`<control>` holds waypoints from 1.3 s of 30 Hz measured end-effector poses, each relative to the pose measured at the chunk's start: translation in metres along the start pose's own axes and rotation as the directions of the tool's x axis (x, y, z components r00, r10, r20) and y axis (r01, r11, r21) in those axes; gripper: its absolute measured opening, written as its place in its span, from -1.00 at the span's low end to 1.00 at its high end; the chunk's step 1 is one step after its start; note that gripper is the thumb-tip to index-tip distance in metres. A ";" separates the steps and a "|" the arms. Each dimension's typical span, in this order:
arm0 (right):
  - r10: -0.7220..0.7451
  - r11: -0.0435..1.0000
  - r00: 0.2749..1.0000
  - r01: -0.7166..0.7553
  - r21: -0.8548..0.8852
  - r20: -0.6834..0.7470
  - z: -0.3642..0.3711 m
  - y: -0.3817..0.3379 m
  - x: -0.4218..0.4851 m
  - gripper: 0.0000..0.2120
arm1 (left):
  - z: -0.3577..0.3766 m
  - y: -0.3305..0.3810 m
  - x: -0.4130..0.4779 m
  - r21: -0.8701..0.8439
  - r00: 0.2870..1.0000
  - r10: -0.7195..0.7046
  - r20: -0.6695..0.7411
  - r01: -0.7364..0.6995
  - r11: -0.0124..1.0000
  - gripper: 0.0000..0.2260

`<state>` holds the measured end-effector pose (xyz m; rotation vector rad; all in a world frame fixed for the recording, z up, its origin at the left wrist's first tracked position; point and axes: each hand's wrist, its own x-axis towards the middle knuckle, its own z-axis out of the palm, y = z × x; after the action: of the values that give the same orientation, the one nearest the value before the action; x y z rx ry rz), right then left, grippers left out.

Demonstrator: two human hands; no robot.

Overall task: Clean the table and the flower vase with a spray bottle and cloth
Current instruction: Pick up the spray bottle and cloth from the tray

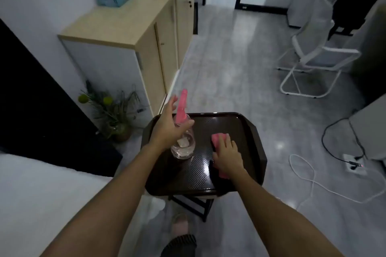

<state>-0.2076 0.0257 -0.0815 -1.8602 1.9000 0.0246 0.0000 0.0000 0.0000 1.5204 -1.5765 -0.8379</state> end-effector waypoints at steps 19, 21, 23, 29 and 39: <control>0.185 0.944 0.983 -0.181 0.276 0.012 0.003 -0.006 0.028 -0.39 | 0.022 0.027 0.017 -0.168 0.976 0.032 -0.215 -0.069 0.983 -0.88; 0.253 0.841 0.967 -0.227 0.490 0.014 -0.003 -0.010 0.025 -0.53 | 0.018 0.033 0.012 -0.195 0.975 0.051 -0.214 -0.094 0.976 -0.72; 0.318 0.702 0.947 -0.261 0.663 0.036 -0.011 -0.014 0.023 -0.60 | 0.009 0.044 0.007 -0.213 0.969 0.046 -0.242 -0.099 0.972 -0.73; 0.217 0.657 0.976 -0.140 0.741 -0.007 -0.044 -0.031 0.013 -0.58 | -0.027 0.077 -0.014 -0.276 0.919 -0.018 -0.393 -0.099 0.956 -0.87; -0.226 0.777 0.969 0.238 0.583 -0.096 -0.047 -0.145 -0.073 -0.63 | -0.113 0.098 -0.147 -0.208 0.680 -0.084 -0.728 -0.103 0.973 -0.86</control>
<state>-0.0877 0.0670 0.0309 -1.6258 1.4363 -0.6072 0.0491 0.1594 0.1266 1.4112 -0.8403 -0.2946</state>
